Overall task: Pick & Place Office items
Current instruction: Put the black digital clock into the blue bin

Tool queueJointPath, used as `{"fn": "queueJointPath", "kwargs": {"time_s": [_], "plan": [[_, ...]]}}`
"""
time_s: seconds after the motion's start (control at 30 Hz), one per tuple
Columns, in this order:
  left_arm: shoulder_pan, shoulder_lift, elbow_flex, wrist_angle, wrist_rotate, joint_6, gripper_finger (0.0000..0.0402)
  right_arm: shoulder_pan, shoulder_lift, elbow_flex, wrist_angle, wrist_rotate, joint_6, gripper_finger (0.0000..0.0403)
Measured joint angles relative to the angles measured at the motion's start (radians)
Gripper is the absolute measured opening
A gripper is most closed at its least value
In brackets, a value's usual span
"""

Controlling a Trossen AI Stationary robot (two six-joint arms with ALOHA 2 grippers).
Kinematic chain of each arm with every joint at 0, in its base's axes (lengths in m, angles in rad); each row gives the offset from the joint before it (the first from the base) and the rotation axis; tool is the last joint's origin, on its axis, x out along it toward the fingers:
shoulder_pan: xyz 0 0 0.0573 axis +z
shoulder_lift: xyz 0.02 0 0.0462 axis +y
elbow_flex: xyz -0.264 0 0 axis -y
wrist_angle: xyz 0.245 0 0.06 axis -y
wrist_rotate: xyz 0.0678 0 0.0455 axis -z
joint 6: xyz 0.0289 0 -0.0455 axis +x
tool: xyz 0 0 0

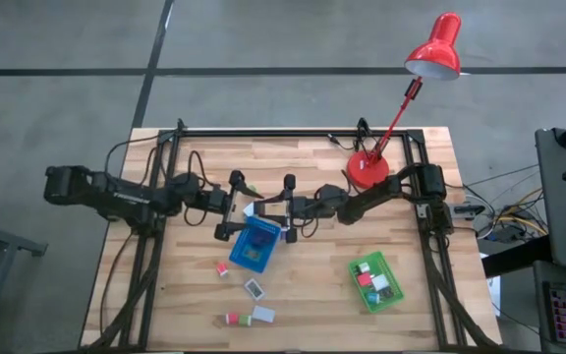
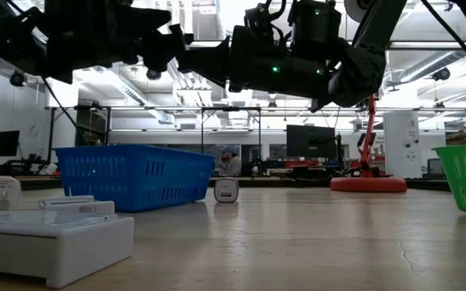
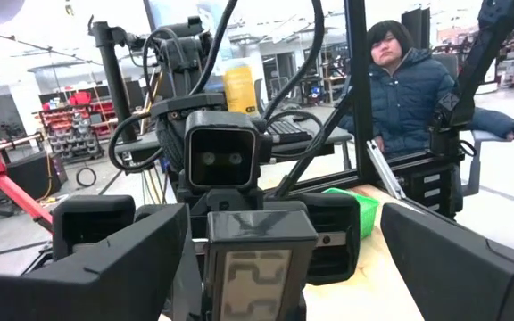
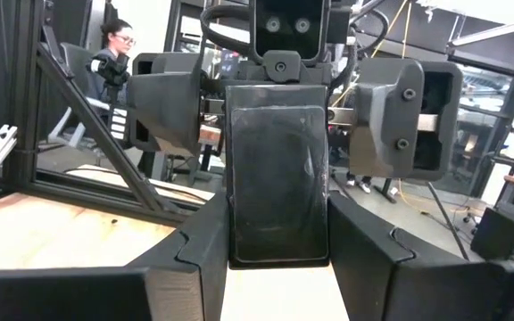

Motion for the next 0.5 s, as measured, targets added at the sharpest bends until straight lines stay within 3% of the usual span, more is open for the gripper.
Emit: {"fn": "queueJointPath", "kwargs": {"time_s": [0.3,0.5], "plan": [[0.0,0.048,0.032,0.006,-0.006,0.002,0.0373,0.0,0.0,0.0,-0.003,0.0,0.006,0.0143],[-0.001,0.05,0.032,0.016,-0.026,0.017,0.0312,0.0,0.0,0.0,-0.01,0.0,0.008,0.0143]]}}
